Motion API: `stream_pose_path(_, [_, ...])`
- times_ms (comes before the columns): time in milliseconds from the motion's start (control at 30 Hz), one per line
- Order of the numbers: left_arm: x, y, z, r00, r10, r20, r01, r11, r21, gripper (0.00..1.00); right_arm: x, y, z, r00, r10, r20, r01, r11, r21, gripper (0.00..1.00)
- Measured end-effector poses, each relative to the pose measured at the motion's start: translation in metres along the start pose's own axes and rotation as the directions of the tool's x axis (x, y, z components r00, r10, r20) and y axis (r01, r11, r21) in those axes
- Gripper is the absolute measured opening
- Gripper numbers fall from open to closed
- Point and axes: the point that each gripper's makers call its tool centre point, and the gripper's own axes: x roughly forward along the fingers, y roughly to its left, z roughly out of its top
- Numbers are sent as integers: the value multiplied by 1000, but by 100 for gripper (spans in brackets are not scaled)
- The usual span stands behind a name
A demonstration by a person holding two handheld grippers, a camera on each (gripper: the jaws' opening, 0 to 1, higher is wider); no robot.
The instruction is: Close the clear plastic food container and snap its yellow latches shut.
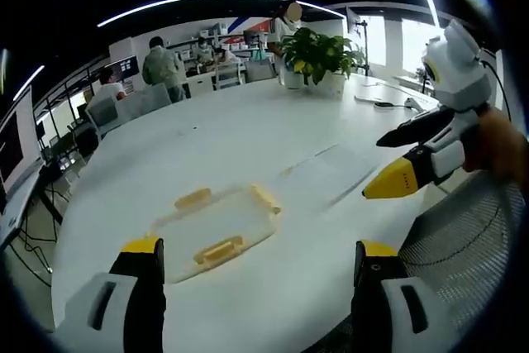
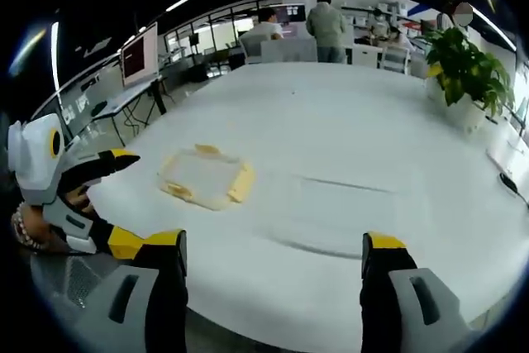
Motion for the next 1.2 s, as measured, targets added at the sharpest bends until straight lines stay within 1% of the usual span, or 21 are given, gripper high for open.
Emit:
stream_pose_path(200, [1, -1, -2, 1000, -5, -9, 6, 1000, 9, 91, 0, 2, -1, 1000, 10, -6, -10, 1000, 9, 85])
stream_pose_path(300, [0, 0, 3, 1000, -2, 14, 2, 1000, 15, 91, 1, 3, -1, 1000, 14, -9, -14, 1000, 1, 84])
stream_pose_path(433, [0, 2, 5, 1000, 2, 19, -3, 1000, 13, 92, 1, 4, 3, 1000, 15, 3, -15, 1000, -6, 84])
stream_pose_path(633, [-1, 7, 8, 999, 16, 28, -16, 1000, 17, 91, 2, 6, 2, 1000, 25, -5, -25, 1000, -16, 84])
stream_pose_path(767, [-3, 7, 5, 999, 19, 25, -19, 1000, 2, 90, 2, 8, -3, 999, 33, -19, -34, 999, -13, 82])
stream_pose_path(967, [-1, 2, 1, 1000, 9, 10, -9, 1000, 27, 89, 4, 10, -12, 998, 36, -59, -38, 999, -31, 81])
stream_pose_path(1200, [0, 2, -2, 1000, 6, -1, -6, 1000, 25, 88, 5, 11, -13, 997, 41, -69, -43, 998, -33, 81])
